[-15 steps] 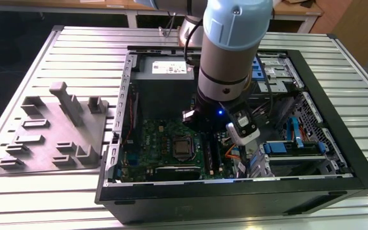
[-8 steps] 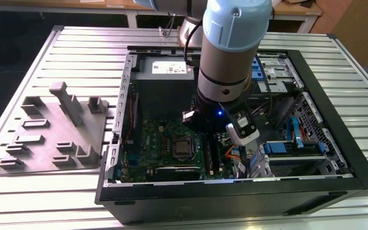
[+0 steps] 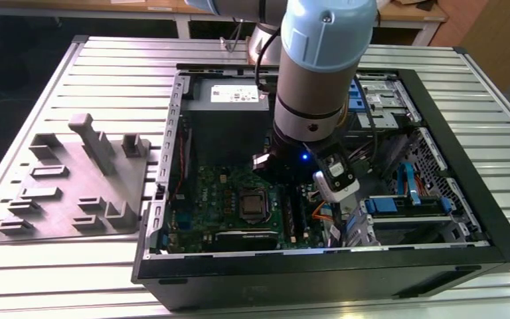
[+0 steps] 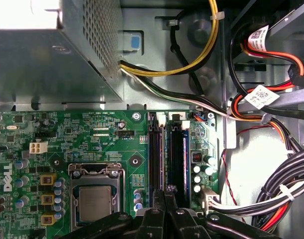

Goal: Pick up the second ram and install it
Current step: 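Insert the second ram into the second slot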

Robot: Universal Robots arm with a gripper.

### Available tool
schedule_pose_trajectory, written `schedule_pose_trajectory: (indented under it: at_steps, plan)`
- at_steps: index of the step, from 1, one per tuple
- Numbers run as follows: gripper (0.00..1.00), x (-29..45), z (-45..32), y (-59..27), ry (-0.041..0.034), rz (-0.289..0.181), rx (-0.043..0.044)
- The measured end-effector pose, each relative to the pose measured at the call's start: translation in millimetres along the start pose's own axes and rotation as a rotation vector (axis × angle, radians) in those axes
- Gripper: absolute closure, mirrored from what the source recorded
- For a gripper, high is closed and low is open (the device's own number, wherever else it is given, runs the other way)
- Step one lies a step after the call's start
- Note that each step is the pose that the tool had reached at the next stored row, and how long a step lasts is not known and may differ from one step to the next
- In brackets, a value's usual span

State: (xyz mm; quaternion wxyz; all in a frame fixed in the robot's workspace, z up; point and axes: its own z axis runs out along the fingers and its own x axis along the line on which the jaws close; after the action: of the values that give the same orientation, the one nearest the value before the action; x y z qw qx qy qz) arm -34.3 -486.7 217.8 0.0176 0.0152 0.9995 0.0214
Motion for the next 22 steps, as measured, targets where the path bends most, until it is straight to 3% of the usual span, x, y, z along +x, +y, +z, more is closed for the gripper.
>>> schedule_pose_trajectory:
  at_steps: [12, 13, 22]
  plan:
    - [0.88, 0.0, 0.5, 0.0, -0.0002, 0.000, -0.0005]
    - [0.82, 0.0, 0.4, 0.0, -0.0001, 0.000, -0.0003]
    - [0.82, 0.0, -1.7, 0.1, 0.0000, 0.000, 0.0000]
